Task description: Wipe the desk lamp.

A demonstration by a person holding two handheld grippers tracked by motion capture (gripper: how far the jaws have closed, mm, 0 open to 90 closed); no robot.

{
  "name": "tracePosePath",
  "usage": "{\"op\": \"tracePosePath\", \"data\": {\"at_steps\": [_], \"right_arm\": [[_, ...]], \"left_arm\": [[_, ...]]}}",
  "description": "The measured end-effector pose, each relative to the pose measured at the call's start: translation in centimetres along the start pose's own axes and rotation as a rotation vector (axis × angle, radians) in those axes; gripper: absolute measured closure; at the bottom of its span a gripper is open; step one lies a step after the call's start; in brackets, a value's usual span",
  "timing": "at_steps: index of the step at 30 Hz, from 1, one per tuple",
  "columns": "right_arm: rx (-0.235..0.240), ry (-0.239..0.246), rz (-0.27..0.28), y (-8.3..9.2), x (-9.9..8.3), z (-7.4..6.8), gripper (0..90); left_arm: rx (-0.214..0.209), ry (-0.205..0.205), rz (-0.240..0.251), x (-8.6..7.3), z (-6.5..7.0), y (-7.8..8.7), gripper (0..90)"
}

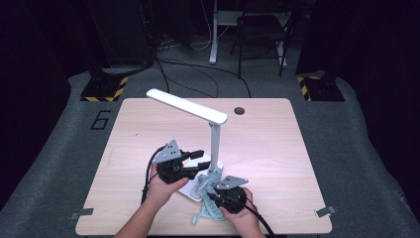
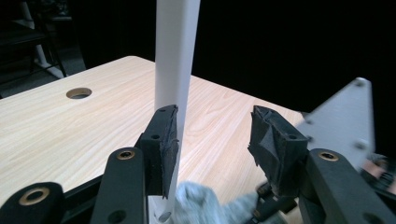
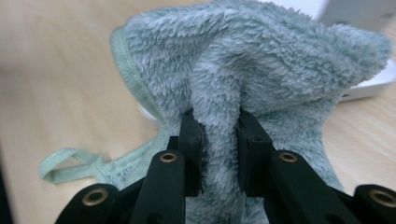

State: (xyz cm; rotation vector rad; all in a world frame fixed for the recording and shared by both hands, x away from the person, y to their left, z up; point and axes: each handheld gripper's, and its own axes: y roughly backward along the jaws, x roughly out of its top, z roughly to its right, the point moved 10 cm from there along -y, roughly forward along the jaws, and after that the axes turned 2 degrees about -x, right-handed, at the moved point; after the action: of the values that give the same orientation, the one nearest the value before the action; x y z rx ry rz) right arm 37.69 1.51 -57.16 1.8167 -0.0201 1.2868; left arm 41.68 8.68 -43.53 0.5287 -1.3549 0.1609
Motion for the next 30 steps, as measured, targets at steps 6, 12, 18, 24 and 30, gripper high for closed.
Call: {"op": "tracePosePath", "data": {"at_steps": [6,12,18,24,30], "right_arm": [[0.058,0.037,0.042,1.3,0.5,-1.9,74.8],[0.017,0.044,0.101,3.7,1.3,-1.2,74.6],[-0.043,-0.018,0.161,6.3,1.6,1.5,74.1],[-0.138,-0.033,0.203,8.4,1.4,4.5,73.5],[-0.243,-0.068,0.200,9.9,0.2,7.5,72.9]], "left_arm": [[0.000,0.000,0.006,0.0,-0.2,0.1,51.4],[0.007,0.013,0.013,0.0,-0.3,0.4,51.2],[0.014,0.022,0.014,-0.1,-0.6,0.7,50.8],[0.028,0.024,0.001,-0.6,-1.1,1.1,48.5],[0.045,0.033,-0.013,-1.2,-1.4,1.4,47.8]]}}
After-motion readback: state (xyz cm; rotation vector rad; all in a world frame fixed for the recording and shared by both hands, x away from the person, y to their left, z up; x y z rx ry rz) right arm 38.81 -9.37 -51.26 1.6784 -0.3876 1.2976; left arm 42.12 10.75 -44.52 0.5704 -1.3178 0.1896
